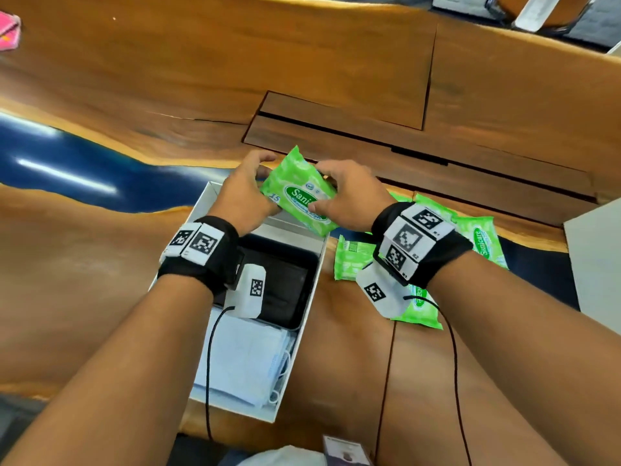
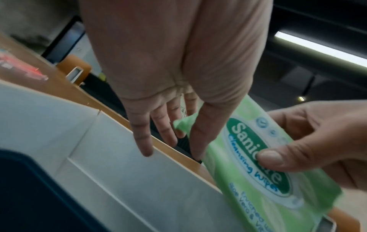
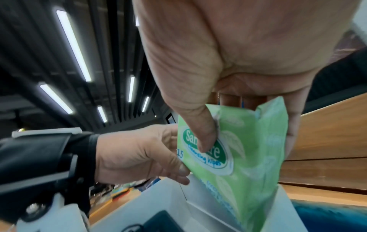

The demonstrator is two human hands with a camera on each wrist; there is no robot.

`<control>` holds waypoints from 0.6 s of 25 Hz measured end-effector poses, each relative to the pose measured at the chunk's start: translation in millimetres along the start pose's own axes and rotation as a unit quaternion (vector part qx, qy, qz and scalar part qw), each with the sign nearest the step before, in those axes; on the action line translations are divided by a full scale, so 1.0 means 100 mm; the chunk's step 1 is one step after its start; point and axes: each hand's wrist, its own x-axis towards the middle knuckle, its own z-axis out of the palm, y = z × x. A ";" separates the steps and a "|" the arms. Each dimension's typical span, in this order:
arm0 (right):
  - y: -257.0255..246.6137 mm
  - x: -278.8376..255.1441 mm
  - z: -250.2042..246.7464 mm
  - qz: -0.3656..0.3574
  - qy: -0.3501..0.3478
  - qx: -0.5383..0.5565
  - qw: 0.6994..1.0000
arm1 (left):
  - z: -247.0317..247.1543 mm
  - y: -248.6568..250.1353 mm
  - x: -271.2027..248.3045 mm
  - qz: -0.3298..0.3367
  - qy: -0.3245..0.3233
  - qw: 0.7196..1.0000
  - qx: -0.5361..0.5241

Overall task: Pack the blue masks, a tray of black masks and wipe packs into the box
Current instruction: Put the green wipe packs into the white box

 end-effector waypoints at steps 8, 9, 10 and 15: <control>0.02 0.08 0.37 0.024 -0.067 -0.136 0.988 | 0.10 -0.18 -0.06 -0.031 -0.037 0.982 0.185; 0.05 0.06 0.38 0.045 -0.055 -0.131 0.989 | 0.11 -0.19 -0.05 -0.038 -0.033 0.979 0.195; 0.10 0.04 0.39 0.073 -0.048 -0.126 0.988 | 0.12 -0.20 -0.05 -0.044 -0.028 0.977 0.208; 0.22 0.01 0.40 0.149 -0.083 -0.108 0.979 | 0.20 -0.29 -0.06 -0.083 -0.035 0.953 0.291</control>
